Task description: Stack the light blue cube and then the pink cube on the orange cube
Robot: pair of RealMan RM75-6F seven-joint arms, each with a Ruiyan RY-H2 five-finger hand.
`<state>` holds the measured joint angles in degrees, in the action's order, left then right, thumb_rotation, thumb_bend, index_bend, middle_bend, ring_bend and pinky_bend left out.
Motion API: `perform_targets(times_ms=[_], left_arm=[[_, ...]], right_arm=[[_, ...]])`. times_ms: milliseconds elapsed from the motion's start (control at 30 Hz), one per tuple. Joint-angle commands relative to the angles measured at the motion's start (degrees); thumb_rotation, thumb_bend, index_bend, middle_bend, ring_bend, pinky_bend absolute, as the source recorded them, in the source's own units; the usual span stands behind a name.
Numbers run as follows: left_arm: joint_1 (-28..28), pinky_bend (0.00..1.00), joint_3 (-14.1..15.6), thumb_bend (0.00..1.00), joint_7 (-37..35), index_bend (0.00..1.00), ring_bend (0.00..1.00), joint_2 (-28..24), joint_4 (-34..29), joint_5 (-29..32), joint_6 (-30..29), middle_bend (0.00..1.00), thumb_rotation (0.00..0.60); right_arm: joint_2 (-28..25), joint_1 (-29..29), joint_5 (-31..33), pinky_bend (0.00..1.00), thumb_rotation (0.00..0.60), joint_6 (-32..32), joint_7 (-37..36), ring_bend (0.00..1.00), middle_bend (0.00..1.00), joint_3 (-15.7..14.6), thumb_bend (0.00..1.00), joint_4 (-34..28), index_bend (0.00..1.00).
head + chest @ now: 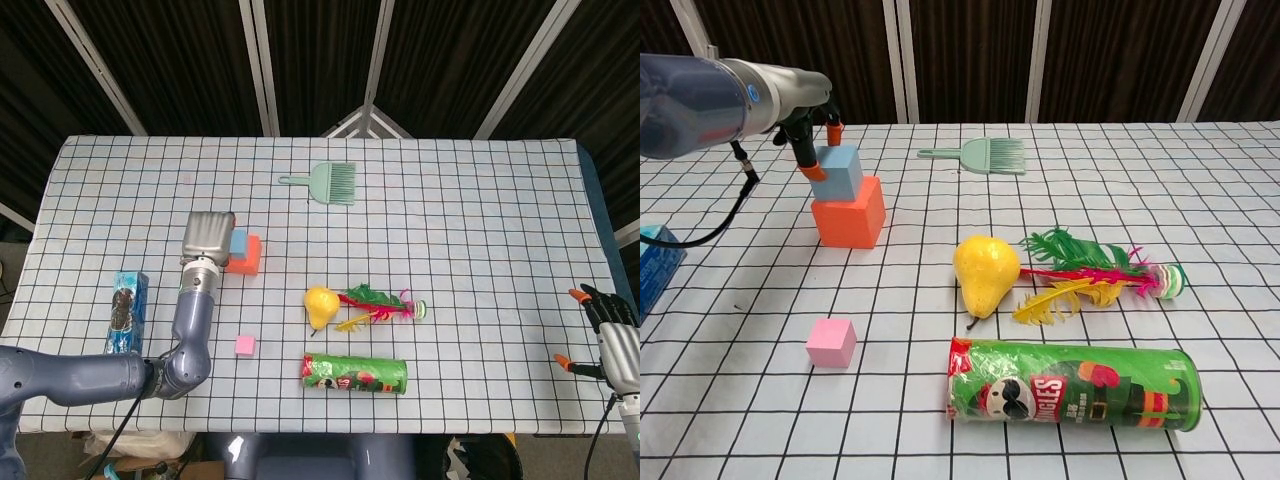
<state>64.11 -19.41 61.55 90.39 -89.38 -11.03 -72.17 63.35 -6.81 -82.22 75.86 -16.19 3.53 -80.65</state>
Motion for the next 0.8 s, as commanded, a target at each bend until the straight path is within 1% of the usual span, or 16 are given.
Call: perform_targets(times_ms=[33, 100, 233, 433, 567, 667, 733, 800], left_arm=[[0.03, 0.85, 0.05, 0.31, 0.06, 0.4, 0.77, 0.02, -0.09, -0.02, 0.01, 0.92, 0.6], [0.09, 0.85, 0.03, 0.31, 0.19, 0.37, 0.77, -0.05, -0.32, 0.03, -0.08, 0.92, 0.6], [0.12, 0.85, 0.03, 0.31, 0.34, 0.3, 0.76, -0.26, -0.86, 0.04, -0.25, 0.92, 0.6], [0.2, 0.84, 0.24, 0.31, 1.05, 0.15, 0.75, -0.62, -1.5, 0.63, -0.35, 0.9, 0.6], [0.3, 0.84, 0.59, 0.3, 1.91, 0.08, 0.74, -1.12, -2.13, 1.05, -0.49, 0.89, 0.6], [0.27, 0.84, 0.51, 0.3, 2.3, 0.06, 0.73, -2.19, -4.11, 0.83, -1.52, 0.88, 0.6], [0.15, 0.84, 0.38, 0.3, 2.37, 0.07, 0.73, -3.0, -5.62, 0.59, -2.36, 0.88, 0.6], [-0.16, 0.84, 0.15, 0.3, 2.52, 0.09, 0.73, -5.18, -9.56, -1.02, -4.93, 0.88, 0.6]], right_arm=[[-0.01, -0.02, 0.02, 0.05, 0.6, -0.09, 0.06, 0.1, 0.09, -0.02, 0.15, -0.04, 0.14], [-0.03, -0.03, 0.04, 0.05, 0.6, -0.11, 0.09, 0.1, 0.09, -0.01, 0.15, -0.1, 0.14], [-0.08, -0.01, 0.02, 0.05, 0.6, -0.08, 0.12, 0.1, 0.09, -0.01, 0.15, -0.21, 0.14], [-0.29, 0.06, 0.18, 0.05, 0.6, -0.17, 0.03, 0.1, 0.09, -0.02, 0.15, -0.43, 0.14], [-0.42, 0.0, 0.32, 0.05, 0.6, -0.51, 0.08, 0.1, 0.09, -0.07, 0.15, -0.59, 0.14], [-0.47, -0.1, 0.35, 0.05, 0.6, -0.81, 0.15, 0.1, 0.09, -0.12, 0.15, -0.69, 0.14], [-0.49, -0.14, 0.37, 0.05, 0.6, -0.95, 0.19, 0.1, 0.09, -0.14, 0.15, -0.71, 0.14], [-0.53, -0.2, 0.36, 0.05, 0.6, -1.09, 0.26, 0.1, 0.09, -0.18, 0.15, -0.8, 0.14]])
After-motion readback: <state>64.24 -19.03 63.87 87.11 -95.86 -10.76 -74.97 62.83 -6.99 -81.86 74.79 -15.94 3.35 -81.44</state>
